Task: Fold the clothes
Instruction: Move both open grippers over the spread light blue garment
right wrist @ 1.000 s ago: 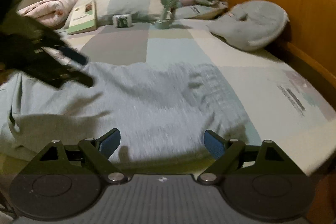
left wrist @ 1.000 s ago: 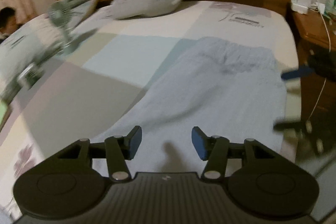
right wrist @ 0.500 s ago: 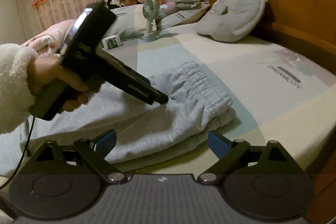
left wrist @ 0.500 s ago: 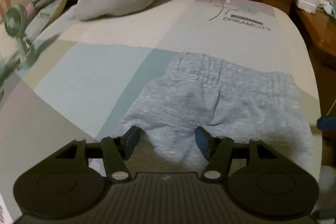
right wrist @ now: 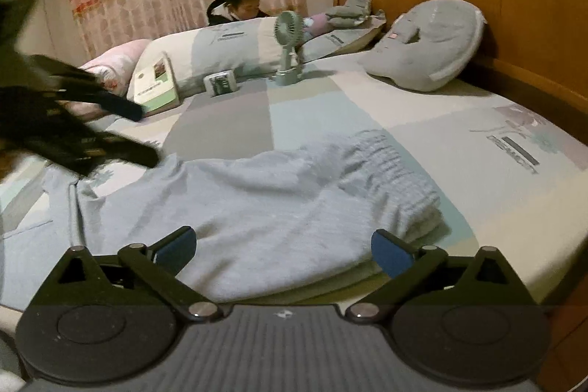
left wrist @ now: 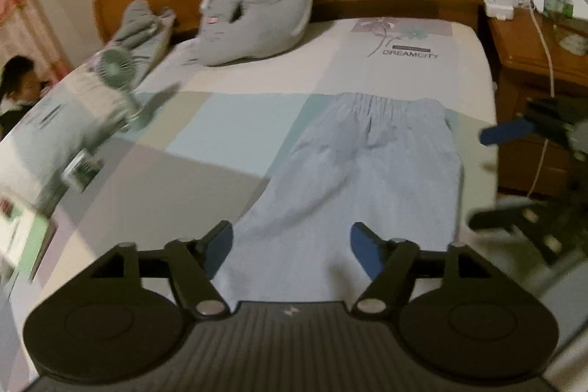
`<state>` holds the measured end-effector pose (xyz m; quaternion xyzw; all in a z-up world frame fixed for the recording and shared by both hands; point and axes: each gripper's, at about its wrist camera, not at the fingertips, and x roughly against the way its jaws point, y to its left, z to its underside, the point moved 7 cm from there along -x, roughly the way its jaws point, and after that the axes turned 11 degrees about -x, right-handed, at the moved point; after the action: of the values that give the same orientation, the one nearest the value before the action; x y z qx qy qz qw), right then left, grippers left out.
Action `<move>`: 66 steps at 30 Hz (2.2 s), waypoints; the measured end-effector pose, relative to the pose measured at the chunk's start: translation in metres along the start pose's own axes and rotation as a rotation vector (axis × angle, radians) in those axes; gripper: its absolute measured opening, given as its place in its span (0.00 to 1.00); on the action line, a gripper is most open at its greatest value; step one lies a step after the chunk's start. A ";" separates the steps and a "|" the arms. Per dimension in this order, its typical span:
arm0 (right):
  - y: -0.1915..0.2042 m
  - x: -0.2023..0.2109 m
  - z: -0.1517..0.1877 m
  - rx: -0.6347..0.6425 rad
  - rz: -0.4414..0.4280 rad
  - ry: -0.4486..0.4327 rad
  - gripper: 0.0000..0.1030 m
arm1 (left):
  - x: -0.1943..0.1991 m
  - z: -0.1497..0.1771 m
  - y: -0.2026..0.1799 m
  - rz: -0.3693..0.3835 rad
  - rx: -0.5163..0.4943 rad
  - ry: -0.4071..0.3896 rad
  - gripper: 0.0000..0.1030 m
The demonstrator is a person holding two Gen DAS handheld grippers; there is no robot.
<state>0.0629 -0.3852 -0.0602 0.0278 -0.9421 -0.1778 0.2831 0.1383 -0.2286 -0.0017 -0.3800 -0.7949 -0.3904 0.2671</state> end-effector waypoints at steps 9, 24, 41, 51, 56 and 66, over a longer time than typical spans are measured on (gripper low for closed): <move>0.068 0.011 0.007 0.114 -0.032 0.046 1.00 | 0.035 0.086 -0.013 -0.043 0.193 0.021 0.81; 0.165 -0.003 0.042 0.208 -0.118 0.193 1.00 | 0.052 0.235 0.012 -0.113 0.482 0.123 0.86; 0.252 -0.057 0.077 0.226 -0.268 0.328 1.00 | 0.069 0.299 0.046 -0.144 0.503 0.169 0.87; 0.259 -0.073 0.070 0.223 -0.422 0.407 1.00 | 0.042 0.306 0.048 -0.150 0.520 0.210 0.87; 0.271 -0.098 0.070 0.241 -0.496 0.472 1.00 | 0.045 0.314 0.049 -0.172 0.573 0.233 0.87; 0.290 -0.141 0.068 0.238 -0.592 0.564 1.00 | 0.050 0.318 0.052 -0.200 0.584 0.277 0.88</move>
<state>0.1579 -0.0713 -0.0850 0.3772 -0.7929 -0.1267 0.4615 0.1110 0.0742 -0.1193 -0.1512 -0.8626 -0.2183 0.4305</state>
